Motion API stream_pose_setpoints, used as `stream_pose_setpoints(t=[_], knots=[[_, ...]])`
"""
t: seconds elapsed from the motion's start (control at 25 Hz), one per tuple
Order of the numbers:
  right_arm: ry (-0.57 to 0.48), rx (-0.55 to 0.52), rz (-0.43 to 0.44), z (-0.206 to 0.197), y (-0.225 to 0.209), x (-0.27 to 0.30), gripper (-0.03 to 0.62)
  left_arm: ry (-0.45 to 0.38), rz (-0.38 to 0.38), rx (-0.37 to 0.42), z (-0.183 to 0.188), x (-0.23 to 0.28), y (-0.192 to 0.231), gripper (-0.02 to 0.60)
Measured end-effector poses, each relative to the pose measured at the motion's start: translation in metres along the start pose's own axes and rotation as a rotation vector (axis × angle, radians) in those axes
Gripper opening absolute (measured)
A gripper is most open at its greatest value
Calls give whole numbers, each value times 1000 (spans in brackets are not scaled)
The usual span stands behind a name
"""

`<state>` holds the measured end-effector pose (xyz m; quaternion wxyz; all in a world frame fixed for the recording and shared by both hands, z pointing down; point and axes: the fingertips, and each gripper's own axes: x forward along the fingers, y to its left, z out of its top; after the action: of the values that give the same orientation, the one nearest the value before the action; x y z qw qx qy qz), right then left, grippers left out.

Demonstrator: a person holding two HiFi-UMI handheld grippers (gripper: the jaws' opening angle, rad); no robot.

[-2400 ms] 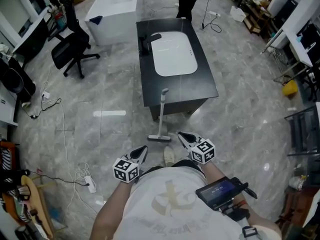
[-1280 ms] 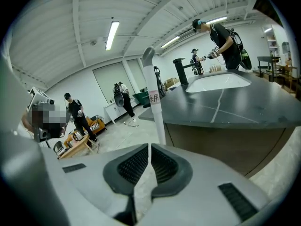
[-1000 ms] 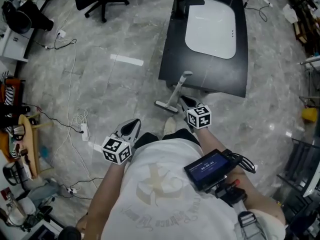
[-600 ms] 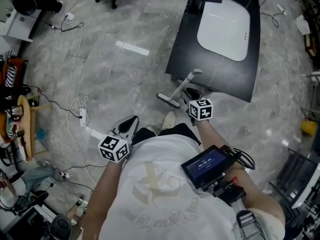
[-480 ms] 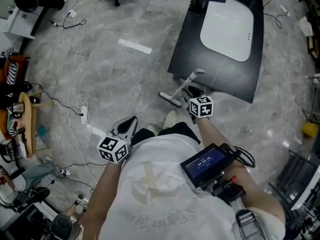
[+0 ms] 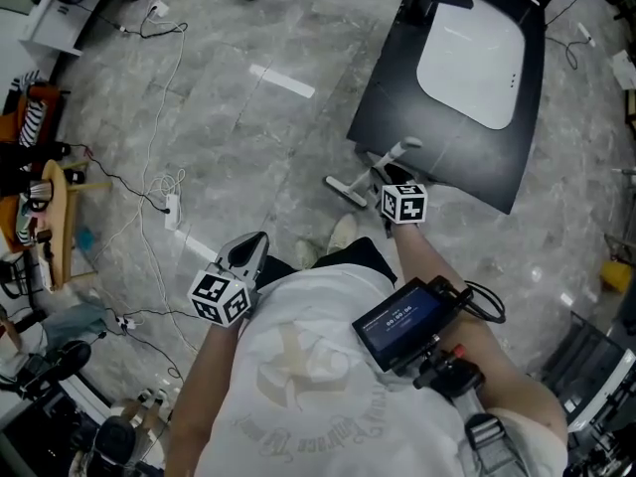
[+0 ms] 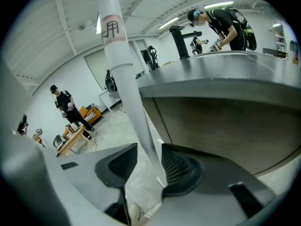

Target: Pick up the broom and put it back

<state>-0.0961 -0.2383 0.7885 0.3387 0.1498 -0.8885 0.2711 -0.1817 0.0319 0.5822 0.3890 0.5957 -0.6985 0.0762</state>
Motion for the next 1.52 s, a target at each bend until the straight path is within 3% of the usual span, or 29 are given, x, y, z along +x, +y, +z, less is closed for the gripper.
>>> stream_pose_setpoints(t=[0.68,1.12,1.32,1.52], knots=[[-30,-35,22,1,14,-1,114,10,-3,36,-1,-15,-4,12],[-1,-191,64,-22,64,-35,107,-14,-104,63,-4,-24,4,12],[-7,-191,46,-26,57,-38,107,-19,-133,86,7,-8,11,12],[-34,-203,22,-20,45,-44,107,7,-155,170,11,8,12,12]])
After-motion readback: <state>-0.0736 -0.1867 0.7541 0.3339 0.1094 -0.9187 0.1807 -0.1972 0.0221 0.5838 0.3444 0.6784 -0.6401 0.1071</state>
